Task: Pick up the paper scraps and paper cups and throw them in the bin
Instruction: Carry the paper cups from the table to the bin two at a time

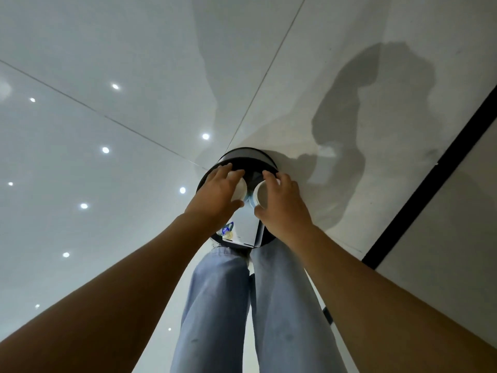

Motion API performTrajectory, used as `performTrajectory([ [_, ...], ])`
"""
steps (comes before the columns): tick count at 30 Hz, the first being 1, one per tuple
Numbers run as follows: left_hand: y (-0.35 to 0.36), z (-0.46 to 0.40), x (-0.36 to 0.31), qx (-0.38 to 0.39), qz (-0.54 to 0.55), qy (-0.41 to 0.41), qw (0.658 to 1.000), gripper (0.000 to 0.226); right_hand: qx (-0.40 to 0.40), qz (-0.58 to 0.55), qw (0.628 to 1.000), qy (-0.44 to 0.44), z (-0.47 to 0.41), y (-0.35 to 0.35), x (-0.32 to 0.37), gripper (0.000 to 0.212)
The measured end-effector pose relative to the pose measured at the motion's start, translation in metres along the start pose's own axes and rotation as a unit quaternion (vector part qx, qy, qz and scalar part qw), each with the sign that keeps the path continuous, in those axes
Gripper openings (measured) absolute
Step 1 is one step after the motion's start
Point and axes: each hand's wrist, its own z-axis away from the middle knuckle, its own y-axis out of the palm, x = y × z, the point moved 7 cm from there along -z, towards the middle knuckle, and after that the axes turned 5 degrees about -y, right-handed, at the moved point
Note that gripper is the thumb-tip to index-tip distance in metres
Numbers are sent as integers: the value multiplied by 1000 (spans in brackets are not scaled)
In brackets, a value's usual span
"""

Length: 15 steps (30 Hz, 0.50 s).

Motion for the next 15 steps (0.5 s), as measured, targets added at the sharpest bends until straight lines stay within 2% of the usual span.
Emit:
performTrajectory([
  [5,2,-7,-2,-23,-21,34,999,78,3,56,998,-16,-1,5,1,85],
  [8,-10,6,4,-56,-3,21,998,87,0,75,997,-15,5,-2,6,87],
  [15,-69,98,16,-74,10,0,997,76,-17,83,996,-15,62,-51,69,75],
])
